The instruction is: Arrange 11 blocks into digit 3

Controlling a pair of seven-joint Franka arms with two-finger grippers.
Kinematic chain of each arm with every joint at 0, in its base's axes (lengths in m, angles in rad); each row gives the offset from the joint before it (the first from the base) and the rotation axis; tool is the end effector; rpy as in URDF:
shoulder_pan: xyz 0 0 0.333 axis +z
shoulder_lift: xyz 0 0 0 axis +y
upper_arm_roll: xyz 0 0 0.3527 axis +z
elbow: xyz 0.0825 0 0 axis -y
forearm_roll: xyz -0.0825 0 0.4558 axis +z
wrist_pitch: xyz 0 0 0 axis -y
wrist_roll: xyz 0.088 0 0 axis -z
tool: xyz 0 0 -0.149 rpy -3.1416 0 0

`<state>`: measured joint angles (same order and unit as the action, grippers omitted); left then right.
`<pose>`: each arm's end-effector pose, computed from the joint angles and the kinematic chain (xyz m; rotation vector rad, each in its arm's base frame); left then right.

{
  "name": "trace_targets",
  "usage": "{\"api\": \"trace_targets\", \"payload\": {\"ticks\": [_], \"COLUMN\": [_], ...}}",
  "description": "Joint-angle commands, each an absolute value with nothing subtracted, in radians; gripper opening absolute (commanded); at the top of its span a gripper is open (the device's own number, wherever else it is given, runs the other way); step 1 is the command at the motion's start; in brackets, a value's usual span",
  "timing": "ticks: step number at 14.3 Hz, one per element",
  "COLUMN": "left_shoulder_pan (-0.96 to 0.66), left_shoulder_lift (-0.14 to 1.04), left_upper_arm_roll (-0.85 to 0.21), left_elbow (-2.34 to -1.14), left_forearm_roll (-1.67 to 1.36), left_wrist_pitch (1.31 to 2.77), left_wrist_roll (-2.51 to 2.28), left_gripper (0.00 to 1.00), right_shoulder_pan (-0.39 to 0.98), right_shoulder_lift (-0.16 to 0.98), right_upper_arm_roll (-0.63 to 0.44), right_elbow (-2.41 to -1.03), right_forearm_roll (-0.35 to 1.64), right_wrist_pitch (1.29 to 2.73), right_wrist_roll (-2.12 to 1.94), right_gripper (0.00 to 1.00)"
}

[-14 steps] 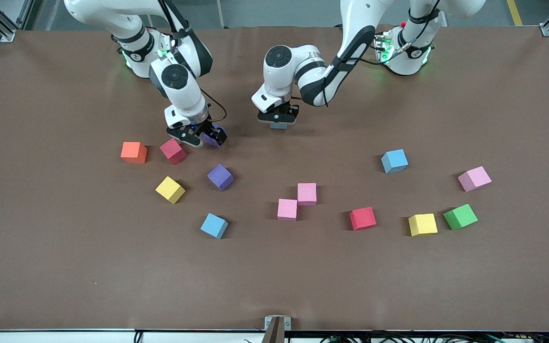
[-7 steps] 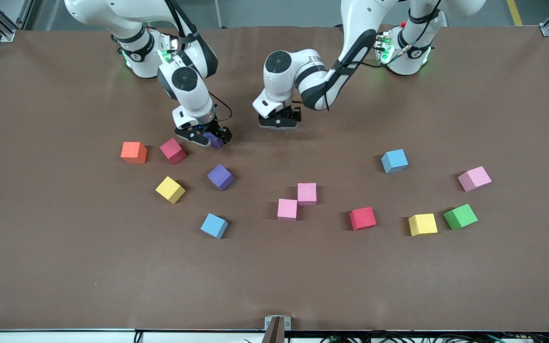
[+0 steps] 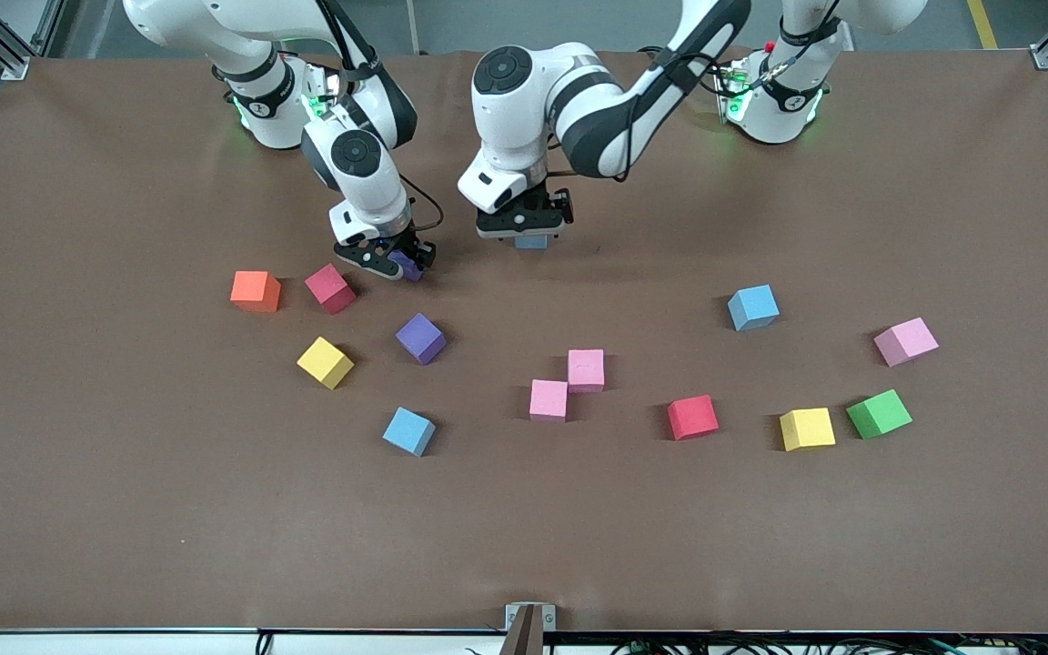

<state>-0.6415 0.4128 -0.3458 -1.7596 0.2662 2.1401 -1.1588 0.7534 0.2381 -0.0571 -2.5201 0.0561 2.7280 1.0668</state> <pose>0.4287 -0.5851 0.2970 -3.0952 -0.0831 -0.1176 0.3811 0.3142 0.1131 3.0550 -0.6524 -0.0393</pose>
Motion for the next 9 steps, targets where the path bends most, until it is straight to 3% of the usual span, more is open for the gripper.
{"api": "trace_targets", "payload": {"ticks": [1,6,9], "left_shoulder_pan": [-0.511,-0.335,-0.337], "left_shoulder_lift": [0.443,0.596,0.701], "left_upper_arm_roll": [-0.35,-0.351,-0.351], "left_elbow": [-1.718,-1.574,-1.488], "left_forearm_roll": [0.281,0.27,0.272], "left_wrist_pitch": [2.132,2.137,2.144], "left_wrist_roll": [-1.143,-0.778,-0.669], "left_gripper": [1.0,1.0,1.0], "right_shoulder_pan": [0.755,0.762,0.801], "right_shoulder_lift": [0.216,0.216,0.218], "right_upper_arm_roll": [-0.064,-0.058,-0.051], "right_elbow": [-2.523,-2.493,-2.493], "right_forearm_roll": [0.058,0.061,0.061], "right_wrist_pitch": [2.692,2.704,2.711], "right_wrist_roll": [1.184,1.576,1.823], "right_gripper": [0.0,0.0,0.0]}}
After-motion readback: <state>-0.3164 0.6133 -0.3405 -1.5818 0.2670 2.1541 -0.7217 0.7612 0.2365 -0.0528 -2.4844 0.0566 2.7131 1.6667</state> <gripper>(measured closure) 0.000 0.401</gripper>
